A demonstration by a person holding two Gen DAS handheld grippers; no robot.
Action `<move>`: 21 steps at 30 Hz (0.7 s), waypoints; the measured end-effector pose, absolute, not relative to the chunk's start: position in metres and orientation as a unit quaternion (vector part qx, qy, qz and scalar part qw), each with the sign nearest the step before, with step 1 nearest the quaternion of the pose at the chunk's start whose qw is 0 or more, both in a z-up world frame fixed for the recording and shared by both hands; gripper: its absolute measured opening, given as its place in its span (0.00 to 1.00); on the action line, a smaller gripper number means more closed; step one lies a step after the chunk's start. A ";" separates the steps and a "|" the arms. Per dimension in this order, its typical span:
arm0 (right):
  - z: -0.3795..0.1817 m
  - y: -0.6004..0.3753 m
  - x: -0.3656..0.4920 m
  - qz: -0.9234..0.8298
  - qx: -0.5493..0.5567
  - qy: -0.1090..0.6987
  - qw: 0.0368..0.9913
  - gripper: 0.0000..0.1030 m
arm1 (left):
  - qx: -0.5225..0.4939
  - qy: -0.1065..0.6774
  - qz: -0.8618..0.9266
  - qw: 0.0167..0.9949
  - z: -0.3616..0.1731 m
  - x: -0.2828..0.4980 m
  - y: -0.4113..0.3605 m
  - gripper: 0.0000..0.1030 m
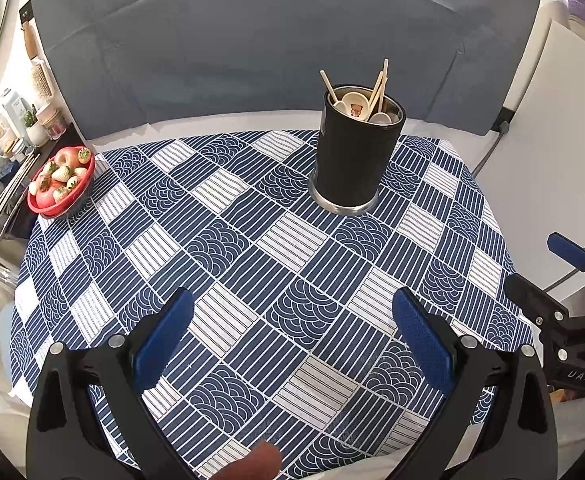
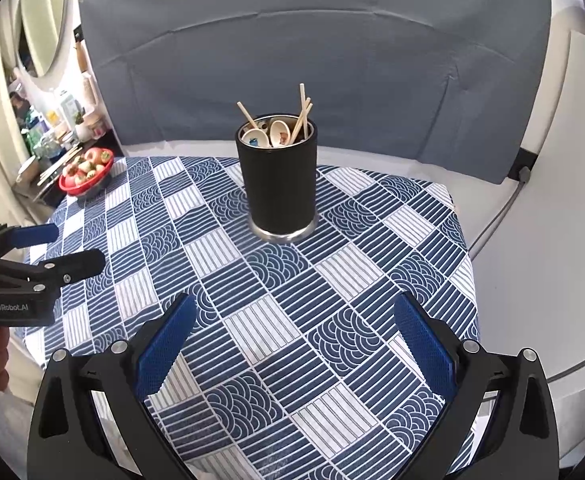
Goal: Organize utensils
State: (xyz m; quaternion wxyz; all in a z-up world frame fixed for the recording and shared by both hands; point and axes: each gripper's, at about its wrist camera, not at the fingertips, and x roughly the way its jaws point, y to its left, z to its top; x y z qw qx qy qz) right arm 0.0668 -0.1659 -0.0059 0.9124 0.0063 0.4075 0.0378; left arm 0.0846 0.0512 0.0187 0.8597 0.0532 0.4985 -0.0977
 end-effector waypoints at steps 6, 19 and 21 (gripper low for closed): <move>-0.006 -0.166 0.067 0.039 0.006 0.409 0.912 0.92 | 0.048 0.504 -0.101 0.857 0.017 0.086 0.051 0.94; -0.006 -0.162 0.067 0.047 0.005 0.410 0.911 0.92 | 0.053 0.510 -0.118 0.851 0.014 0.085 0.048 0.94; -0.006 -0.161 0.066 0.046 0.004 0.409 0.911 0.92 | 0.058 0.501 -0.115 0.856 0.017 0.083 0.047 0.94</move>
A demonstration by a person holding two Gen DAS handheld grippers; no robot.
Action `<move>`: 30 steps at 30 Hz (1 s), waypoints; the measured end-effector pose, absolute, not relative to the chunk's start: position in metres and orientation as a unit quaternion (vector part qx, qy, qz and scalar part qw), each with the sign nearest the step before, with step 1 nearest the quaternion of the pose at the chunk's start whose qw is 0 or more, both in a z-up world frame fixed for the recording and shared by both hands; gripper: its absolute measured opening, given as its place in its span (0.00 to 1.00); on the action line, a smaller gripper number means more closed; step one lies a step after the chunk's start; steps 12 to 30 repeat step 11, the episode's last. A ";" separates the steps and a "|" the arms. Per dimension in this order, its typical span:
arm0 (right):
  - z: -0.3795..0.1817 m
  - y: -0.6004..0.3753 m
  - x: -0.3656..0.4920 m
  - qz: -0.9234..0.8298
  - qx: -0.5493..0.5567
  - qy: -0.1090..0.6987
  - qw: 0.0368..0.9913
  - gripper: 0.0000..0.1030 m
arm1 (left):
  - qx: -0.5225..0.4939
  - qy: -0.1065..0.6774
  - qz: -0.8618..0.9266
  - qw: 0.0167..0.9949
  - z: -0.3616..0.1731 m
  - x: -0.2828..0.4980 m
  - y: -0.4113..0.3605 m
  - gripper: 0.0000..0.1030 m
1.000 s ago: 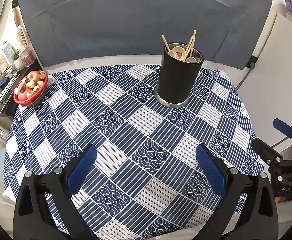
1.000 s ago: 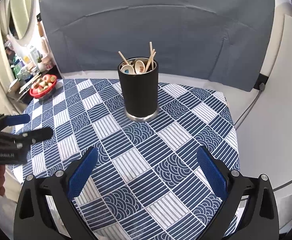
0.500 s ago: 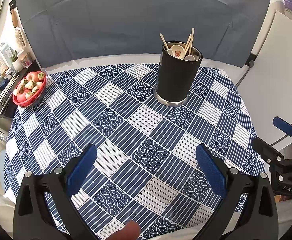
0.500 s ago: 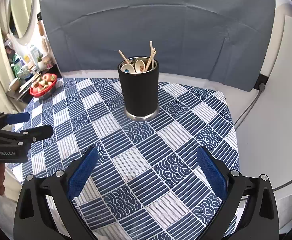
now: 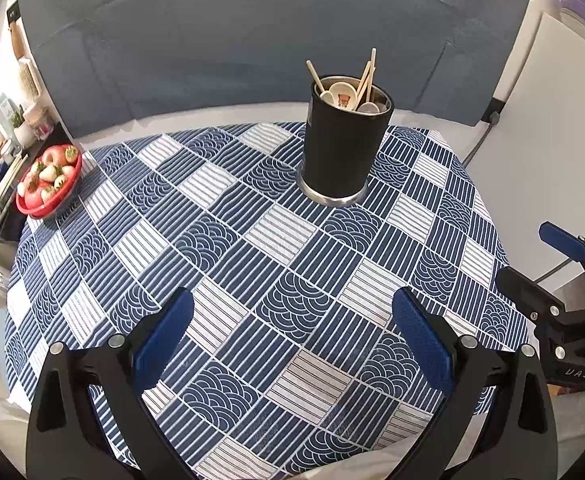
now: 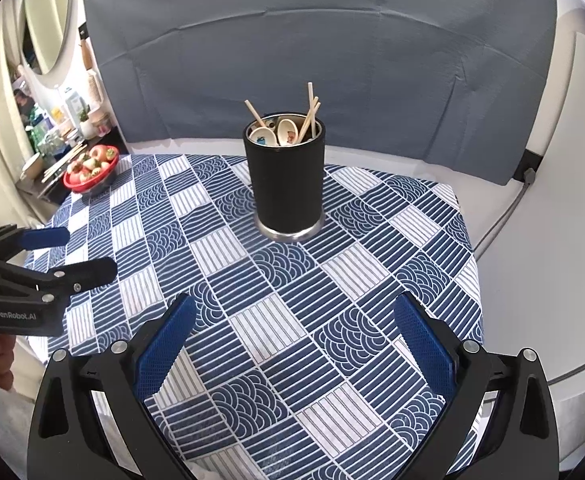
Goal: Organize utensils
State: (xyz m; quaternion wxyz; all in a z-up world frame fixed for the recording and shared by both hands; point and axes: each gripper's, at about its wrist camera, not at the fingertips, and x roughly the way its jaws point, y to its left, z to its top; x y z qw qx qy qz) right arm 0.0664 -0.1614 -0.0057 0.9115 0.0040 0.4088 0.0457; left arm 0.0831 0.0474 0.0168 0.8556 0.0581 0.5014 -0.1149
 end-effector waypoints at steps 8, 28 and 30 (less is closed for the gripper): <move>-0.006 -0.162 0.066 0.047 0.005 0.410 0.911 0.92 | 0.055 0.500 -0.124 0.855 0.017 0.084 0.046 0.94; -0.006 -0.162 0.066 0.044 0.006 0.410 0.911 0.92 | 0.044 0.501 -0.116 0.856 0.017 0.083 0.048 0.94; -0.006 -0.162 0.066 0.044 0.006 0.410 0.911 0.92 | 0.044 0.501 -0.116 0.856 0.017 0.083 0.048 0.94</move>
